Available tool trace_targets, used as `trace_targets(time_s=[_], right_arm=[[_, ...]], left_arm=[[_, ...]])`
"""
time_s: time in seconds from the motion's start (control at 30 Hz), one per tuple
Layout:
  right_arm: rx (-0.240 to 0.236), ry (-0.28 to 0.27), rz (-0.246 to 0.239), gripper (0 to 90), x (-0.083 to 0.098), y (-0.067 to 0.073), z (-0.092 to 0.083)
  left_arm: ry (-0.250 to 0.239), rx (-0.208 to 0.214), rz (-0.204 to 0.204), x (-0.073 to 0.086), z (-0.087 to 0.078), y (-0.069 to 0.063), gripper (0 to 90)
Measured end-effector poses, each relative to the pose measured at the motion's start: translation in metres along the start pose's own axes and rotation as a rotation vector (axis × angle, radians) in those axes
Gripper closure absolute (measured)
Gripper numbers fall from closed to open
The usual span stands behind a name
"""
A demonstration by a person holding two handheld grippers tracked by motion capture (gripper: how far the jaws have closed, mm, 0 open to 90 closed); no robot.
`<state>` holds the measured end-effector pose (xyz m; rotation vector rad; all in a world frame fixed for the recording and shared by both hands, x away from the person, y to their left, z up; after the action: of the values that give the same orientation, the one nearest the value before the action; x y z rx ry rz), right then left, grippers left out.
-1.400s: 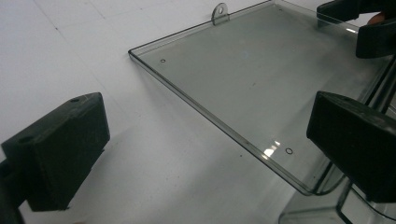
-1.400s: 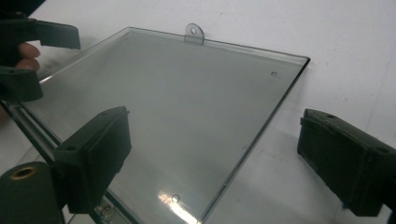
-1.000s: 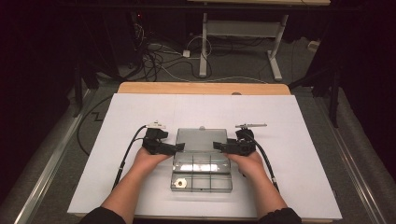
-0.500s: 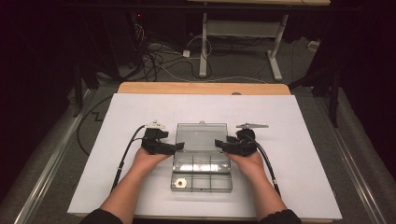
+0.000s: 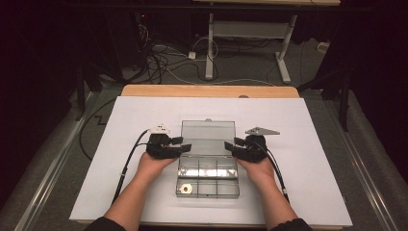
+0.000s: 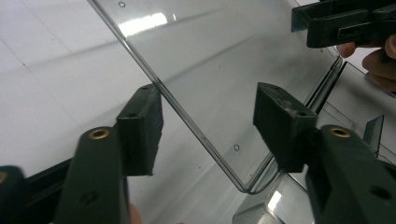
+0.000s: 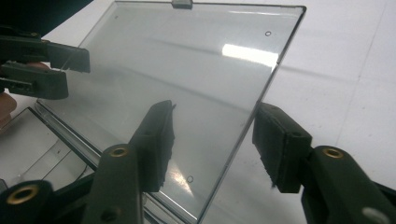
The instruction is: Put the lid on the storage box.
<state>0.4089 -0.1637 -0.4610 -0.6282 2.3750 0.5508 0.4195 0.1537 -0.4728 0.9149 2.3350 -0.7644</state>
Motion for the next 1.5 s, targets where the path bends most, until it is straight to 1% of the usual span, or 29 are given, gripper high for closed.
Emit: trace_targets(time_s=[0.23, 0.27, 0.37, 0.43, 0.5, 0.6, 0.7, 0.8, 0.87, 0.93, 1.03, 1.1, 1.27, 1.4, 1.5], right_arm=[[0.035, -0.024, -0.043, 56.8, 0.0, 0.003, -0.007], [0.038, -0.026, -0.049, 57.2, 0.0, 0.003, -0.008], [0.047, -0.031, -0.068, 59.6, 0.0, 0.004, -0.01], [0.049, -0.034, -0.071, 61.9, 0.0, 0.004, -0.013], [0.055, -0.038, -0.086, 63.8, 0.001, 0.004, -0.016], [0.083, -0.031, -0.13, 65.6, 0.002, 0.004, -0.021], [0.069, -0.05, -0.125, 68.5, 0.005, 0.002, -0.029], [0.061, -0.069, -0.134, 71.9, 0.008, 0.002, -0.036], [0.057, -0.082, -0.138, 76.1, 0.011, 0.002, -0.039], [0.059, -0.09, -0.149, 80.0, 0.015, 0.003, -0.041], [0.047, -0.099, -0.16, 87.2, 0.021, 0.006, -0.041], [0.042, -0.109, -0.17, 90.0, 0.025, 0.008, -0.04], [0.039, -0.112, -0.201, 90.0, 0.03, 0.013, -0.041], [0.041, -0.129, -0.215, 90.0, 0.03, 0.018, -0.042], [0.032, -0.127, -0.221, 90.0, 0.029, 0.02, -0.042]], left_arm=[[-0.019, -0.02, 0.014, 0.0, -0.006, -0.003, 51.7], [-0.021, -0.026, 0.022, -0.001, -0.007, -0.003, 52.2], [-0.033, -0.038, 0.029, -0.001, -0.009, -0.005, 54.4], [-0.041, -0.043, 0.031, 0.0, -0.01, -0.006, 56.4], [-0.048, -0.044, 0.035, 0.0, -0.012, -0.007, 58.1], [-0.055, -0.047, 0.04, 0.0, -0.014, -0.007, 60.2], [-0.063, -0.05, 0.044, 0.0, -0.016, -0.009, 62.1], [-0.07, -0.055, 0.053, 0.0, -0.018, -0.01, 64.2], [-0.081, -0.058, 0.057, 0.001, -0.02, -0.012, 65.8], [-0.094, -0.056, 0.059, 0.002, -0.021, -0.013, 67.7], [-0.109, -0.064, 0.067, 0.004, -0.023, -0.015, 69.5], [-0.114, -0.071, 0.075, 0.005, -0.025, -0.017, 70.6], [-0.128, -0.082, 0.084, 0.009, -0.027, -0.021, 72.2], [-0.13, -0.092, 0.091, 0.012, -0.028, -0.025, 72.3], [-0.138, -0.091, 0.094, 0.014, -0.03, -0.028, 72.2]])
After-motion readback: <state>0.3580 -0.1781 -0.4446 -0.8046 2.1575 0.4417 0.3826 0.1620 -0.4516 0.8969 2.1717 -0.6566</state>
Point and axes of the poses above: each handheld gripper's, and its own axes: z roughly forward along the jaws, x roughly out of its underside, y roughly to its left, the point moved 1 cm from there along z, roughly forward along the jaws, and after that the axes turned 14 degrees about y, right-handed, at the moved point
